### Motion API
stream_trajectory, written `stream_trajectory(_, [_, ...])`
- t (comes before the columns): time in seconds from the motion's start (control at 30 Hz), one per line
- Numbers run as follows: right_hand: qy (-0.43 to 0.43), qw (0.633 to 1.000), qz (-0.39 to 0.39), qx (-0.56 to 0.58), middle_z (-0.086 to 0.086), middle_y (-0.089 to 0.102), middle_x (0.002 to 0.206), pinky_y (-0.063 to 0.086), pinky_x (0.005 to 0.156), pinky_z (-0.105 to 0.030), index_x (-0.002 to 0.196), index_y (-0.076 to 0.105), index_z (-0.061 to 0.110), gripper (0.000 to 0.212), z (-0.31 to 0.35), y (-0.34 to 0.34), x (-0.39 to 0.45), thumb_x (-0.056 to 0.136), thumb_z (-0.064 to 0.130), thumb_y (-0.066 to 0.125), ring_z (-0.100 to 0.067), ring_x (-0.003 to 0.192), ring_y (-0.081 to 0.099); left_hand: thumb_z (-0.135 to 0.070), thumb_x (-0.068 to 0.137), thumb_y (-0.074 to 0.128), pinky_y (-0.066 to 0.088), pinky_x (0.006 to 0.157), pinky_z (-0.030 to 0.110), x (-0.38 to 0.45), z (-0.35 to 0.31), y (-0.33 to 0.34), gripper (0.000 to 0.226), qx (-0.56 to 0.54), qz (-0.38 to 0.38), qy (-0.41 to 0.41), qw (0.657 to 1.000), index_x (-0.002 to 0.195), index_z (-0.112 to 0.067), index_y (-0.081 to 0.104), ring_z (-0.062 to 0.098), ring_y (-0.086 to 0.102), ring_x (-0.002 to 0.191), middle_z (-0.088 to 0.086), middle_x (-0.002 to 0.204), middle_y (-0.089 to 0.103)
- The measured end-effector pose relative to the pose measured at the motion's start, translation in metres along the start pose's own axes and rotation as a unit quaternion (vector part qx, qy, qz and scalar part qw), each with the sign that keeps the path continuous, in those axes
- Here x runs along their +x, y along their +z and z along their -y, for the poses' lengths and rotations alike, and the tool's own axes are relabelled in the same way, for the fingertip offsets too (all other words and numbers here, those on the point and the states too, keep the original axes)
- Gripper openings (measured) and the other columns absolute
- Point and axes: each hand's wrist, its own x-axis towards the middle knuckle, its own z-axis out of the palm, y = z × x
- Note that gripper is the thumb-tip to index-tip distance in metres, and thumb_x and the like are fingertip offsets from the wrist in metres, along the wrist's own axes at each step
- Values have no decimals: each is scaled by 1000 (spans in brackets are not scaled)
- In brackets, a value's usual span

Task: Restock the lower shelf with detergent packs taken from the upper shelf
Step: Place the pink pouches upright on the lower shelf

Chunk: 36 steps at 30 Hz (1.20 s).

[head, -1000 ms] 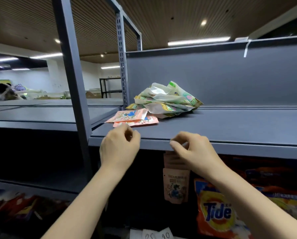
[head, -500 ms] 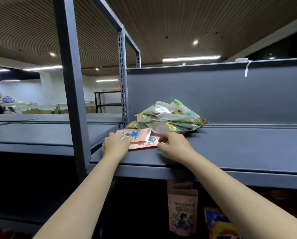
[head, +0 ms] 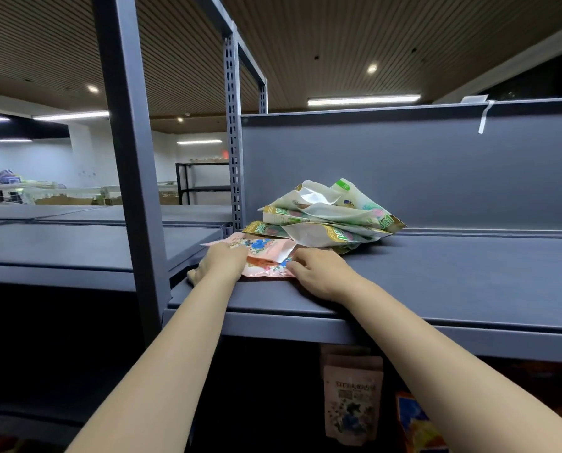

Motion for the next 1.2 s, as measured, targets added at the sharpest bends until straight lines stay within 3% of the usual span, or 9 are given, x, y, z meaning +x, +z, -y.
stream_trajectory(0.13, [16,998,-61,21,-8,60,74,26,62,-33,73,58,15,36,3,-3,-5,95,37,41,-29,78,50,-28,89,56,53,80,38,-5,8,-2,27,-232,-147,1,962,109,-18,71,27,63,93,7,108,69])
stream_trajectory(0.23, [56,992,-109,12,-4,49,57,30,51,-31,67,63,10,36,6,-4,-5,90,35,48,-31,68,49,-11,90,55,47,57,25,-11,11,-9,26,-354,-231,-13,906,111,-10,71,22,62,82,9,109,69])
stream_trajectory(0.43, [75,996,-47,25,-5,64,107,39,70,-30,102,66,19,23,6,-7,6,86,33,57,-25,101,56,2,93,37,53,88,41,-20,6,-14,49,-389,-304,10,870,131,-20,58,27,55,118,8,136,55])
stream_trajectory(0.5, [93,995,-24,3,-8,58,118,40,76,-31,113,58,14,35,4,-5,9,87,38,55,-27,111,51,4,93,34,47,91,29,-22,5,-12,50,-370,-321,45,871,132,-20,56,24,52,123,6,137,54])
stream_trajectory(0.7, [216,976,-12,-29,-9,57,118,36,74,-30,112,57,10,66,1,0,6,78,66,54,-29,113,47,7,91,34,33,64,-6,-30,4,-6,45,-342,-295,198,870,128,-14,48,5,52,102,4,128,61])
stream_trajectory(0.87, [243,958,37,146,-12,58,104,37,59,-28,89,51,11,34,5,-13,6,77,34,73,-26,102,52,7,90,37,32,58,-2,-36,0,-7,32,-300,-321,248,863,116,-3,52,13,54,95,10,118,63])
stream_trajectory(1.0, [252,923,22,292,-9,48,70,29,39,-16,75,44,11,31,14,-17,2,69,6,74,-18,46,49,9,87,36,31,54,5,-38,3,-6,35,-282,-365,227,858,116,-3,51,27,58,98,13,119,60])
stream_trajectory(1.13, [268,904,-43,330,-9,50,87,33,35,-12,113,44,1,53,21,-12,-1,71,20,71,-18,54,52,11,85,33,36,61,3,-38,5,-9,37,-324,-359,199,852,116,-3,48,25,58,101,13,121,57])
stream_trajectory(1.2, [288,884,-76,360,-11,53,106,54,59,-26,130,32,-2,71,18,-9,1,74,28,64,-24,79,60,9,86,33,38,67,11,-38,5,-9,37,-337,-345,206,851,118,-2,47,24,57,103,14,121,56])
